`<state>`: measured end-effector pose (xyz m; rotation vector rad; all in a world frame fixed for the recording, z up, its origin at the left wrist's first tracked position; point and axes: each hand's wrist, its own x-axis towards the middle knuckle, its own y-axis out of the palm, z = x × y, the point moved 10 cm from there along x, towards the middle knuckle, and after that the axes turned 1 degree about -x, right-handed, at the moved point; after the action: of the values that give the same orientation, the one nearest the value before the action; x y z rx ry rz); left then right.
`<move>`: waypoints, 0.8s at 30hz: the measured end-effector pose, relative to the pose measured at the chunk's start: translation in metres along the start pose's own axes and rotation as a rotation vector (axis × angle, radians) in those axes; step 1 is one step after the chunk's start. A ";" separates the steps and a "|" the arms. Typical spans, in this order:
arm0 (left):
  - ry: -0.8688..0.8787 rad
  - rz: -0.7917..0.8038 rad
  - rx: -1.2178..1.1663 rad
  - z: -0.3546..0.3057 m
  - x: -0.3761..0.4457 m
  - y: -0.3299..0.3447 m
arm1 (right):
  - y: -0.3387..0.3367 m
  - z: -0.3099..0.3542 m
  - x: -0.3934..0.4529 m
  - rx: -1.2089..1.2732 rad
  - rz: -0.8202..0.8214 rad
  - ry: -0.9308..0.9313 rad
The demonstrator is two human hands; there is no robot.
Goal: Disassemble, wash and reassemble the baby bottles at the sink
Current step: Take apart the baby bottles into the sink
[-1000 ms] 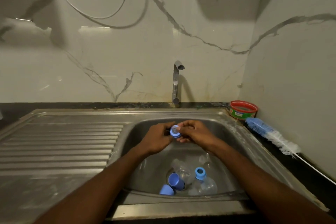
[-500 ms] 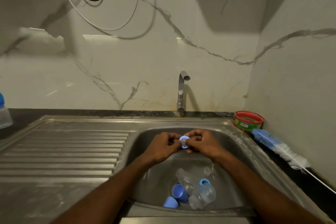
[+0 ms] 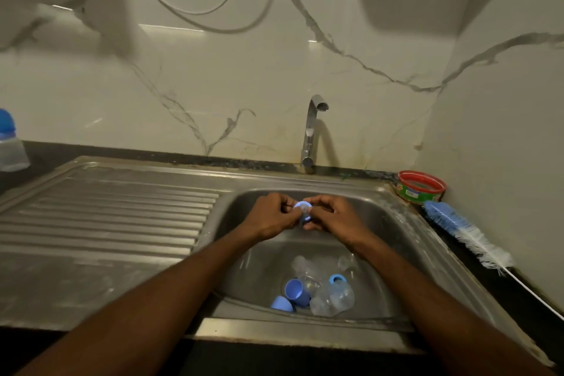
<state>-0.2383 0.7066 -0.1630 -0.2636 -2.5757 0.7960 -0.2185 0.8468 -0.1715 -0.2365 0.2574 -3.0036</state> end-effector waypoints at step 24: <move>0.082 0.109 -0.006 -0.012 -0.003 0.019 | -0.014 0.010 -0.005 -0.201 -0.084 -0.068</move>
<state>-0.2292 0.7270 -0.1659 -0.4328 -2.5052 0.7985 -0.2134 0.8598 -0.1598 -0.3763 0.5574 -3.0445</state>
